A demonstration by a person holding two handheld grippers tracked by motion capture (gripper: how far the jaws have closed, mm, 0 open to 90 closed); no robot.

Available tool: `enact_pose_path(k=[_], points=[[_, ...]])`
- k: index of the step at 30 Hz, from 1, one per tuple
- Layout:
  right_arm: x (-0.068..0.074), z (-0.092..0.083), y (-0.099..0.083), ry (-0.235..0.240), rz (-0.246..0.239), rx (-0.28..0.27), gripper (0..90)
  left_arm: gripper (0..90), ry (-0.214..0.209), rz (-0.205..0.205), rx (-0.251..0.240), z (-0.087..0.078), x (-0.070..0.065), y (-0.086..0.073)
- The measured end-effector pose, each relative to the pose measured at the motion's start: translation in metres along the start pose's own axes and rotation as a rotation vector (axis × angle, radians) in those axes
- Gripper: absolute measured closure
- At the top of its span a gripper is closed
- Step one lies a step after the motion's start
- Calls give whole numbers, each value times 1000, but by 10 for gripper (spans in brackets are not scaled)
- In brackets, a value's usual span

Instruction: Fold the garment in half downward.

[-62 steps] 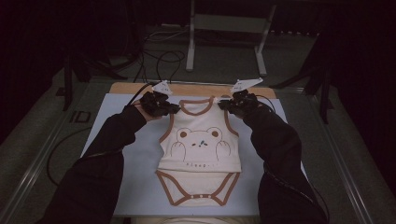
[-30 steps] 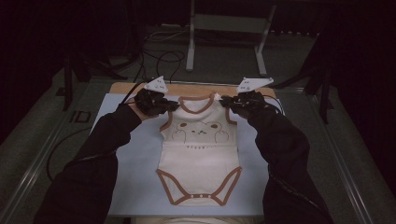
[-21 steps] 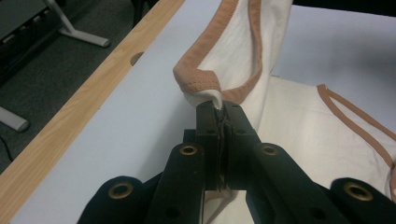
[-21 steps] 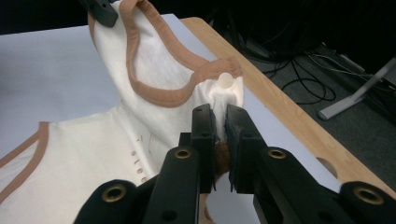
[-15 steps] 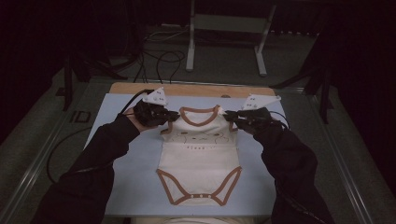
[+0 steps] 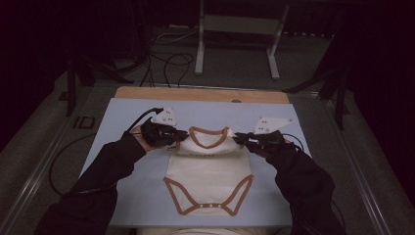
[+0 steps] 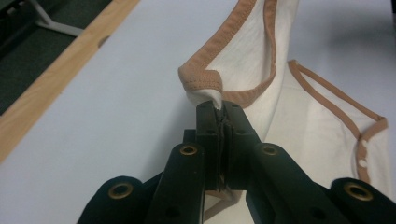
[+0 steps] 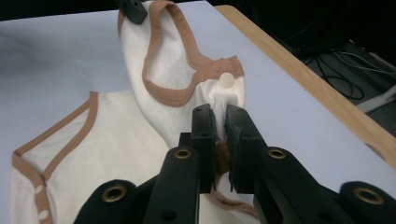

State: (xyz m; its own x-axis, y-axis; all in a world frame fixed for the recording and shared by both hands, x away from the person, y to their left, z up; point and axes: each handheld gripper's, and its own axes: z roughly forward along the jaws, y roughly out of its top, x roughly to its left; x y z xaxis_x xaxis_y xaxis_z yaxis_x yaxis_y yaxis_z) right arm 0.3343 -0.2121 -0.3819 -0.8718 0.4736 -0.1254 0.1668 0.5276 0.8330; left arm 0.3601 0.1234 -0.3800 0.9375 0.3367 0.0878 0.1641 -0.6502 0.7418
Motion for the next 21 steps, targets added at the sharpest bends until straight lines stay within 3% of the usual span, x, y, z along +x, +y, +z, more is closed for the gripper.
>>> enact_pose_path(k=[11,14,17,21], points=[[27,0,-23,58,16,-6,828,873,-41,20,14,10,-25,-16],[34,2,-30,75,42,8,828,873,-49,29,27,14,-32,-22],[37,6,-36,82,38,12,828,873,-61,22,29,20,-40,-28],[42,7,-44,101,45,21,828,873,-73,42,51,26,-49,-35]])
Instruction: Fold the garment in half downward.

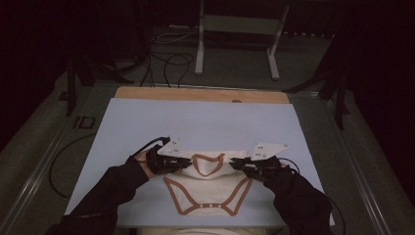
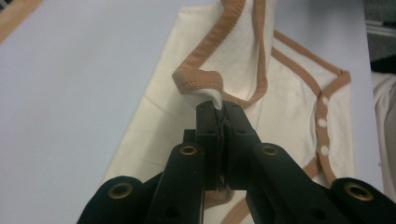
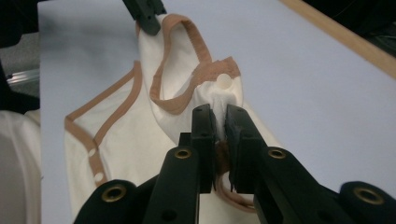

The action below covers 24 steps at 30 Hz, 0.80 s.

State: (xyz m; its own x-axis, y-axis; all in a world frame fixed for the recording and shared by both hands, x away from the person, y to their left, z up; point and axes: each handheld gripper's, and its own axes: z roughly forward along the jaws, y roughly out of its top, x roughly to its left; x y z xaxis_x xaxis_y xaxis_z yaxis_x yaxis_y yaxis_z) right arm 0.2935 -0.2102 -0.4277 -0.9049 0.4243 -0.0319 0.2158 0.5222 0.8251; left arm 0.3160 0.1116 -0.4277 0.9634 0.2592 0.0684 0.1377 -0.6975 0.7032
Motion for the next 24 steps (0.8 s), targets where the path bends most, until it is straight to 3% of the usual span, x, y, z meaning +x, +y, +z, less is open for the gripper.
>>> enact_pose_path(k=[4,7,19,24], points=[[6,4,-10,34,26,14,827,873,-13,5,15,6,-10,-9],[8,7,-14,36,16,23,827,872,-22,-4,6,7,-13,-12],[21,7,-35,79,34,23,823,866,-48,39,37,18,-41,-26],[27,8,-48,99,42,43,815,865,-85,38,33,23,-49,-35]])
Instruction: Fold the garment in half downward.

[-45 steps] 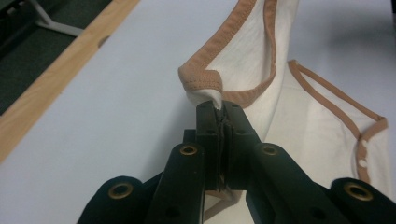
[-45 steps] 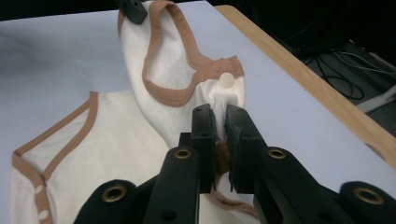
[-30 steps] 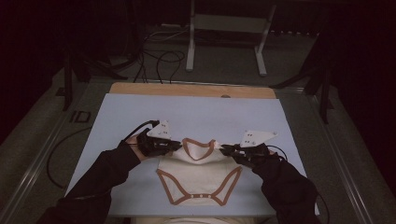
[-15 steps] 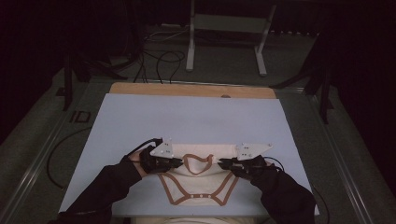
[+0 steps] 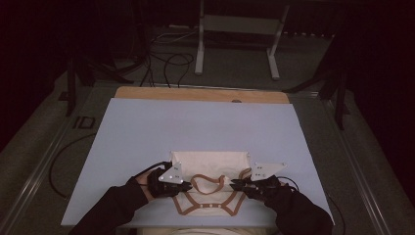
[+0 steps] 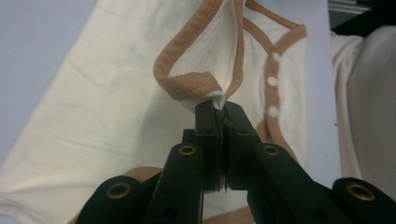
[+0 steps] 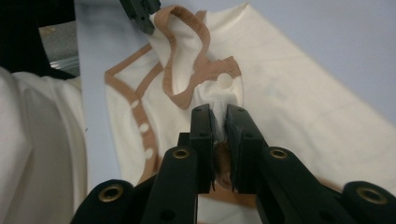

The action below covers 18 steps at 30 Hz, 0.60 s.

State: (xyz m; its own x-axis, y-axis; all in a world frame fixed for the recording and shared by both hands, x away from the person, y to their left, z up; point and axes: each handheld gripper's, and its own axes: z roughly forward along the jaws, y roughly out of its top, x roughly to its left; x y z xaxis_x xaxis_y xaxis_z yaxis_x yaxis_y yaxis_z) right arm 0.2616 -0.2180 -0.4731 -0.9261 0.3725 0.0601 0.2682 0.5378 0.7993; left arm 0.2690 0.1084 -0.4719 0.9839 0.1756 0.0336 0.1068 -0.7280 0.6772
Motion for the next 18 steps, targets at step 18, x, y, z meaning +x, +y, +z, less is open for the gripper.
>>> enact_pose_path(k=[18], points=[[11,-2,-22,73,32,30,548,705,-152,17,5,7,-23,-13]])
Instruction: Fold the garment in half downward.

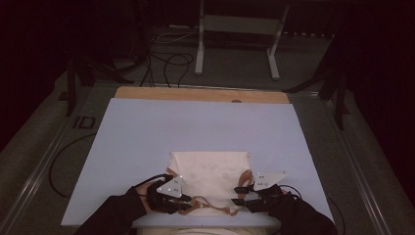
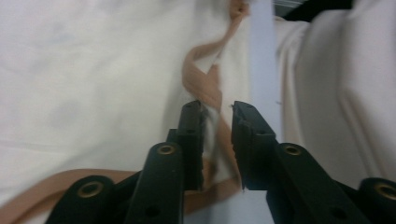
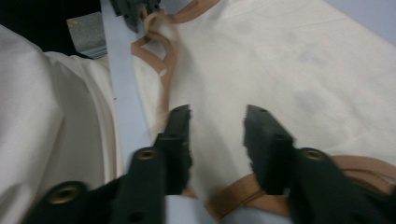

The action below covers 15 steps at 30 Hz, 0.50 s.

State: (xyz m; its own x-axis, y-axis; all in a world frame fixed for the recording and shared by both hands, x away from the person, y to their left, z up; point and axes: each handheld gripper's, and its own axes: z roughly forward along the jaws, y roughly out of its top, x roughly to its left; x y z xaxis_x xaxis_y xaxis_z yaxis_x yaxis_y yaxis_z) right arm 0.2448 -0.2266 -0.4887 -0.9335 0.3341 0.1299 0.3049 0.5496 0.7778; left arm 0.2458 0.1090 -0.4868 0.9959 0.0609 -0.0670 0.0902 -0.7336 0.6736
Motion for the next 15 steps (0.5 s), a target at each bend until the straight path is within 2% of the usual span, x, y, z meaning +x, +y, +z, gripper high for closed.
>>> enact_pose_path(k=[2,4,8,11,12,14,15], points=[[0,0,0,-15,4,-7,472,601,-16,4,6,0,-4,0],[0,-1,1,-7,14,-20,438,571,-33,8,11,-1,-7,-1],[-3,-4,3,-9,52,-39,337,489,-100,10,19,-1,-12,-3],[-5,-4,4,-13,82,-54,275,420,-115,-1,21,-2,-14,-4],[-5,-5,4,-14,92,-54,257,392,-107,-11,20,-2,-14,-5],[-5,-5,4,-1,82,-58,182,330,-97,-31,9,-4,-12,-5],[-5,-5,4,-2,88,-65,178,285,-100,-38,0,-6,-11,-5]])
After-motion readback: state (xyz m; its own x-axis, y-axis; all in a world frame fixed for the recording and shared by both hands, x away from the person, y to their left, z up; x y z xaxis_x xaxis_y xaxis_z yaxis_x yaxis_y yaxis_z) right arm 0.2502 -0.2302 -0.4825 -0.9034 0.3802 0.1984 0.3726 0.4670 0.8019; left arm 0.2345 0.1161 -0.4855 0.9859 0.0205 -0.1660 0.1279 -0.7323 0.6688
